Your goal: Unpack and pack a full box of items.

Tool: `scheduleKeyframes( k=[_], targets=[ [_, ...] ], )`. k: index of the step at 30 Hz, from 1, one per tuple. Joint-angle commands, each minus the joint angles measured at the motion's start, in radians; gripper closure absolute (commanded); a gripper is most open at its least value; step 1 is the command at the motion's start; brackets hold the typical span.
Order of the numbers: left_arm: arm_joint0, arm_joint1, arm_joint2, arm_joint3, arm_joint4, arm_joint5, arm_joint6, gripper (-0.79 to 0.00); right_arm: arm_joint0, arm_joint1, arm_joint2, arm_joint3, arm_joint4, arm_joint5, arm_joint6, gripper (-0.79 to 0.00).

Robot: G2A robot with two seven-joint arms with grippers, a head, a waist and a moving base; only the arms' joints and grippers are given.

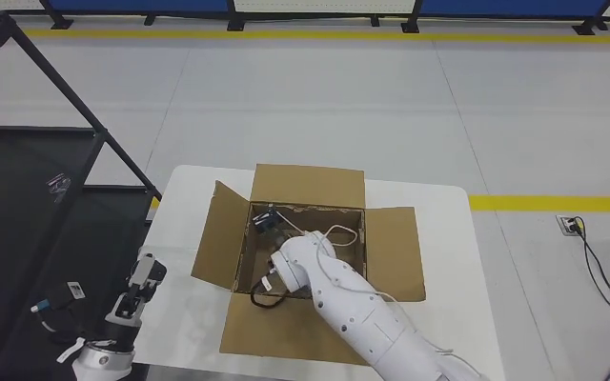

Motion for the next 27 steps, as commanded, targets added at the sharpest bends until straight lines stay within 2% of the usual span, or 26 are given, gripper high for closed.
scheduleKeyframes(
  k=[1,6,10,20,23,27],
  targets=[
    [-0.01,0.0,0.007,0.0,0.07,0.023,0.03,-0.785,-0.047,0.02,0.042,-0.102,-0.029,0.002,0.0,-0.785],
    [-0.025,0.0,0.044,-0.02,0.136,0.019,0.043,-0.785,-0.241,0.074,0.163,-0.445,-0.126,0.025,-0.01,-0.785],
    [-0.031,0.002,0.063,-0.039,0.169,0.014,0.022,-0.785,-0.43,0.112,0.264,-0.736,-0.175,-0.029,-0.014,-0.785],
    [-0.068,0.007,0.139,-0.057,0.27,0.057,-0.037,-0.785,-0.439,0.112,0.269,-0.735,-0.17,-0.029,-0.028,-0.785],
    [-0.079,0.008,0.167,-0.061,0.297,0.077,-0.047,-0.785,-0.48,0.119,0.332,-0.778,-0.121,-0.037,-0.076,-0.785],
    [-0.096,0.009,0.201,-0.065,0.329,0.092,-0.064,-0.785,-0.567,0.136,0.453,-0.907,-0.01,-0.095,-0.102,-0.785]
  ],
)
